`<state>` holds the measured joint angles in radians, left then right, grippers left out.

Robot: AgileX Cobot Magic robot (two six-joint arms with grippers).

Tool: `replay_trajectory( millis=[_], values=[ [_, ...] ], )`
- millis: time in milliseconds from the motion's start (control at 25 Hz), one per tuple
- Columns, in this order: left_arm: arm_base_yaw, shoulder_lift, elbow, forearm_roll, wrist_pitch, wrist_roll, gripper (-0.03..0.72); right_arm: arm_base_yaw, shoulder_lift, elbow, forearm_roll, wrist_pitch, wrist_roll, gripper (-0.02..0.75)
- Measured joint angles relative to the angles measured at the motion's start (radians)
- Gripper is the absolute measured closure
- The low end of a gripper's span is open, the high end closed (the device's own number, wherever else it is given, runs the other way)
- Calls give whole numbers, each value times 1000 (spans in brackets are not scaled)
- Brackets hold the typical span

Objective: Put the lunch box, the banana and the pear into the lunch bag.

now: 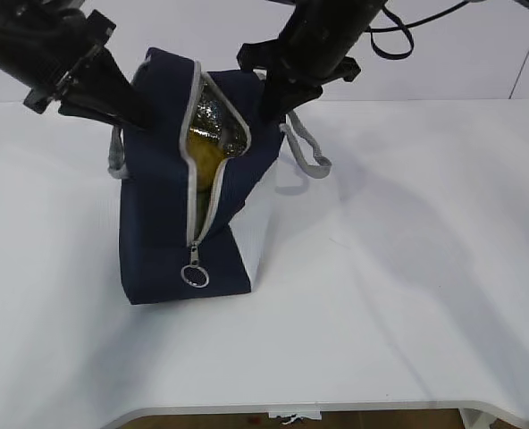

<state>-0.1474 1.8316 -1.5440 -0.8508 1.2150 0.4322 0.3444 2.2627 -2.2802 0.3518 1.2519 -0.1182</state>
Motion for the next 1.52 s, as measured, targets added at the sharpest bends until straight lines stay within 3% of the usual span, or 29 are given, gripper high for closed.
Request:
replay_trajectory(
  millis=[360, 640, 800, 1040, 1160, 1200, 1240, 1280, 1360, 1520],
  values=[
    [-96, 35, 0, -109, -79, 44, 674, 0, -108, 28, -169, 16, 118, 731],
    [-129, 51, 0, -146, -179, 69, 674, -2, -169, 132, -258, 16, 166, 732],
    [-133, 81, 0, -222, -184, 119, 674, -4, -176, 137, -265, 16, 221, 733],
    [-133, 98, 0, -245, -188, 129, 667, -4, -171, 137, -225, 12, 274, 721],
    [-133, 98, 0, -245, -188, 129, 583, -6, -170, 137, -190, 10, 276, 648],
    [-133, 98, 0, -245, -186, 129, 530, -6, -170, 137, -183, 8, 277, 595],
    [-133, 98, 0, -245, -184, 130, 530, -6, -170, 137, -178, 8, 277, 532],
    [-133, 98, 0, -247, -179, 130, 429, -6, -170, 137, -176, 8, 277, 476],
    [-133, 95, 0, -235, -172, 130, 370, -6, -170, 137, -171, 8, 275, 363],
    [-133, 52, 0, -173, -131, 131, 323, -6, -188, 137, -158, 8, 245, 292]
  ],
)
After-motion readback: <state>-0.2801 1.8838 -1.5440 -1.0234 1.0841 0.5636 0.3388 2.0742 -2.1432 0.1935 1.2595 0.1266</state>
